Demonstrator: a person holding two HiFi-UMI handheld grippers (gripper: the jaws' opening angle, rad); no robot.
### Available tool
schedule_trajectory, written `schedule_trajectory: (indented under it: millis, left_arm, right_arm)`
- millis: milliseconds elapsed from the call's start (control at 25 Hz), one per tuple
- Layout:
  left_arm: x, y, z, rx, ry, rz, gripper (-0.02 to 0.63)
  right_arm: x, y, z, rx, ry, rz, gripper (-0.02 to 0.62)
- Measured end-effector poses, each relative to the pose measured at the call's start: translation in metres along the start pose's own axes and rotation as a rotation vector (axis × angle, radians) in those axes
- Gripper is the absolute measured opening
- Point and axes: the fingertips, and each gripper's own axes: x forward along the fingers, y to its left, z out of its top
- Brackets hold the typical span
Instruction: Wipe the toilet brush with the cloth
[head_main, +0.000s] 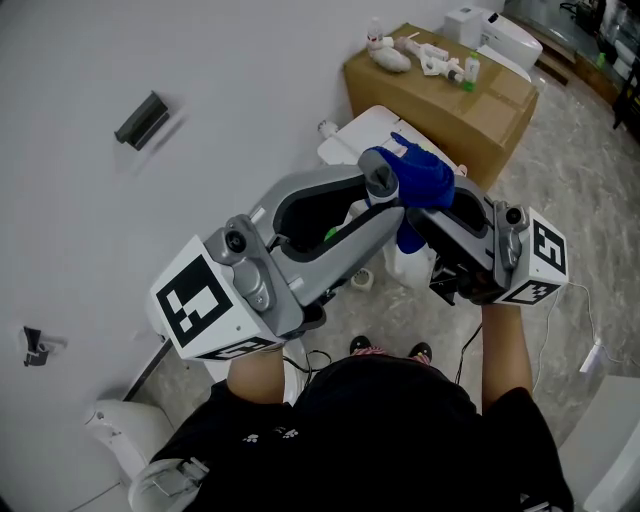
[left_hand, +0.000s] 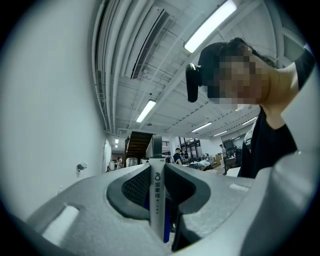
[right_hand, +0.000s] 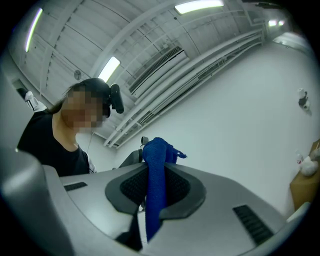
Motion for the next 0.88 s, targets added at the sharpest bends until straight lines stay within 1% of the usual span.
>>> schedule_trajectory:
  millis: [440,880]
  left_arm:
    - [0.002,-0.001,0.004,0.006,-0.008,-0.008,0.089]
    - [0.003,-0.003,0.007,0.001,-0.02,-0.016,0.089]
  right_arm:
    - [-0.002,-0.001,-0.007,0.037,0.019,0.014,0.063]
    - [-0.006,-0.001,-0.018,0.024,0.055,0.018,0.063]
